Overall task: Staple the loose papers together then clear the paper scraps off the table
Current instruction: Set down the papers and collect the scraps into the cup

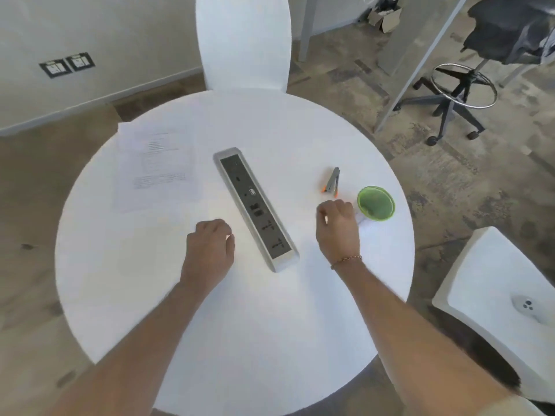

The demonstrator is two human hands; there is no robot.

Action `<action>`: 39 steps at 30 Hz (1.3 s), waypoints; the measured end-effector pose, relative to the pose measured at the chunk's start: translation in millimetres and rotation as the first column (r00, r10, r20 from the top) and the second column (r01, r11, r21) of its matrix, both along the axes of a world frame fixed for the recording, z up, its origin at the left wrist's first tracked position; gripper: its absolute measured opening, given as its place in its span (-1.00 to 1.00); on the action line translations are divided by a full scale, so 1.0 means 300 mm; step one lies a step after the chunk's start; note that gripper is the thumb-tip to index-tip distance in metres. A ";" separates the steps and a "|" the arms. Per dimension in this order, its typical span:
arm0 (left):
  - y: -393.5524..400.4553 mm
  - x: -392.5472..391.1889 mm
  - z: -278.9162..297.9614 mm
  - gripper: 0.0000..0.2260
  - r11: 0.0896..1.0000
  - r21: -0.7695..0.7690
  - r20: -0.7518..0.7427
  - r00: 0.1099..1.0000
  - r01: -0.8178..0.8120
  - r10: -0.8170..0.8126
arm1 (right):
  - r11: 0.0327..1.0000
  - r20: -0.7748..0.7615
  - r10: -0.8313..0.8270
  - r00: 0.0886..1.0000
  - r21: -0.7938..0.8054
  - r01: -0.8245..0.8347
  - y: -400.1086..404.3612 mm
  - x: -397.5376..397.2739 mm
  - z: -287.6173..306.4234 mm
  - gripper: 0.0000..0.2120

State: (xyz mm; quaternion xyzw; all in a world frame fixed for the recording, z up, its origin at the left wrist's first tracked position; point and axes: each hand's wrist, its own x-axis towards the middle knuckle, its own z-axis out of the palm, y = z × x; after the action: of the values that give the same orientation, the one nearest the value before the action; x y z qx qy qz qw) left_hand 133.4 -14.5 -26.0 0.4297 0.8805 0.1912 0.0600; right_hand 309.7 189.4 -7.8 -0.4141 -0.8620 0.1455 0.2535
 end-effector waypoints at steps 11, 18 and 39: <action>-0.268 -0.154 -0.034 -0.47 0.992 -0.118 -0.063 0.998 -0.038 0.031 | 0.802 0.142 0.494 0.858 -0.455 -0.387 -0.588 -0.201 -0.193 -0.70; -0.348 -0.186 -0.022 -0.40 0.990 -0.121 -0.006 0.997 -0.073 0.073 | 0.832 0.203 0.447 0.872 -0.453 -0.321 -0.672 -0.259 -0.206 -0.79; -0.351 -0.157 -0.028 -0.52 0.999 -0.043 0.013 1.000 0.000 0.000 | 0.903 0.200 0.231 0.952 -0.408 -0.134 -0.671 -0.217 -0.197 -0.84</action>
State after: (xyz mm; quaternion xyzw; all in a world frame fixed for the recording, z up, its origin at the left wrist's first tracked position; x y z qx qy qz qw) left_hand 86.3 -119.9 -34.3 0.4272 0.8839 0.1750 0.0747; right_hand 244.6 -12.0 -67.0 -0.3877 -0.8755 0.2852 0.0433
